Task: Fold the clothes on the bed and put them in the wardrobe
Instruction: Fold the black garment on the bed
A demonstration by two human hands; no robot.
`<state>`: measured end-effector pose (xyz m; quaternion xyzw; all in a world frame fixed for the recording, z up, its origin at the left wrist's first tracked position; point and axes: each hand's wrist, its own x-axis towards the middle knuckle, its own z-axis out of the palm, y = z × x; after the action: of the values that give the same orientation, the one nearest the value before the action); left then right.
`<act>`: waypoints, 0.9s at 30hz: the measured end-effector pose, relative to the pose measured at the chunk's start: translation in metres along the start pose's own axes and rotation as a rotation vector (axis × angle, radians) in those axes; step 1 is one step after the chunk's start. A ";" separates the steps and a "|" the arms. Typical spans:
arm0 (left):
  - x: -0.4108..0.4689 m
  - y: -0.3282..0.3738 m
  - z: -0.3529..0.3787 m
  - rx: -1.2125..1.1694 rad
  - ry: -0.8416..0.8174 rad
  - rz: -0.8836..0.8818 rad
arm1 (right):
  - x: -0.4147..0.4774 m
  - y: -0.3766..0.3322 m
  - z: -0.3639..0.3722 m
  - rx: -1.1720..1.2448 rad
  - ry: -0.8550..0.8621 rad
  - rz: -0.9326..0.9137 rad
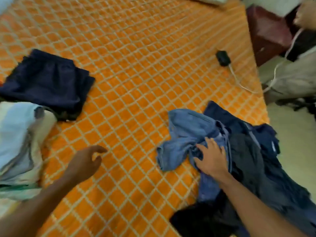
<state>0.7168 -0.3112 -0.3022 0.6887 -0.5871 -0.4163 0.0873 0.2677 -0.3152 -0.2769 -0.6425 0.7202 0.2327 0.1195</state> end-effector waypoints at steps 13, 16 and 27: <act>-0.086 0.190 0.252 -0.059 -0.309 0.032 | -0.072 0.183 0.062 0.317 0.013 0.154; -0.092 0.208 0.306 -0.115 -0.345 -0.013 | -0.068 0.208 0.078 0.416 0.117 0.162; -0.137 0.249 0.343 -0.335 -0.084 -0.113 | -0.102 0.166 0.106 1.111 0.221 0.158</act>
<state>0.3063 -0.1372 -0.3049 0.6786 -0.4730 -0.5408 0.1528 0.1063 -0.1637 -0.2902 -0.4481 0.7884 -0.2412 0.3456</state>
